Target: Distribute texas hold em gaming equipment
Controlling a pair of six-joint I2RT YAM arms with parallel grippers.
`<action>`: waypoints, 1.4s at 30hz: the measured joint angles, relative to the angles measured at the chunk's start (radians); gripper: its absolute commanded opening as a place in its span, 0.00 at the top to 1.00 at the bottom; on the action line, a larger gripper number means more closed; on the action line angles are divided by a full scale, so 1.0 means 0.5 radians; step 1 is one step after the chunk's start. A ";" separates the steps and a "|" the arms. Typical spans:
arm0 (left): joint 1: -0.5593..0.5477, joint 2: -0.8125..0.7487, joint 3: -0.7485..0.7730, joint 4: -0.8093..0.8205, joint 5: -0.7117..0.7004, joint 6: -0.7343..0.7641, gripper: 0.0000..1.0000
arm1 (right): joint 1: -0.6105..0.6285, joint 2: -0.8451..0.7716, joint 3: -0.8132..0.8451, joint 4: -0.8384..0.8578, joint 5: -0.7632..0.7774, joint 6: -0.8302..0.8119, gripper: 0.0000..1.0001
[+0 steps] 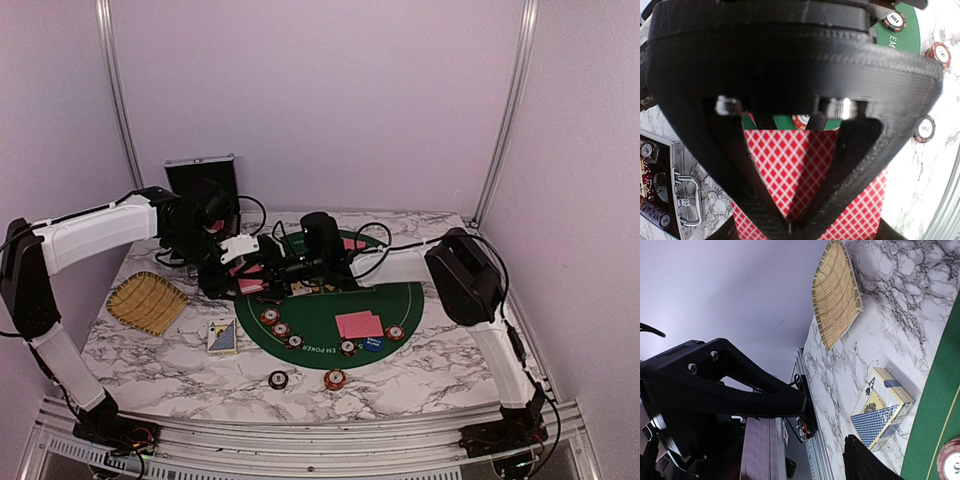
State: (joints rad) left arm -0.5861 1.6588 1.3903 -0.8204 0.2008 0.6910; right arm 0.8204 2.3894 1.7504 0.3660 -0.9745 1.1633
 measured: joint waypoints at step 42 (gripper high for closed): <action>-0.005 0.018 0.000 -0.001 -0.002 0.001 1.00 | -0.095 -0.283 -0.330 -0.025 -0.023 -0.091 0.72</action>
State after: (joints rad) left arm -0.5888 1.6676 1.3903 -0.8207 0.2001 0.6914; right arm 0.7727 2.2478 1.5852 0.3534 -0.9859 1.1179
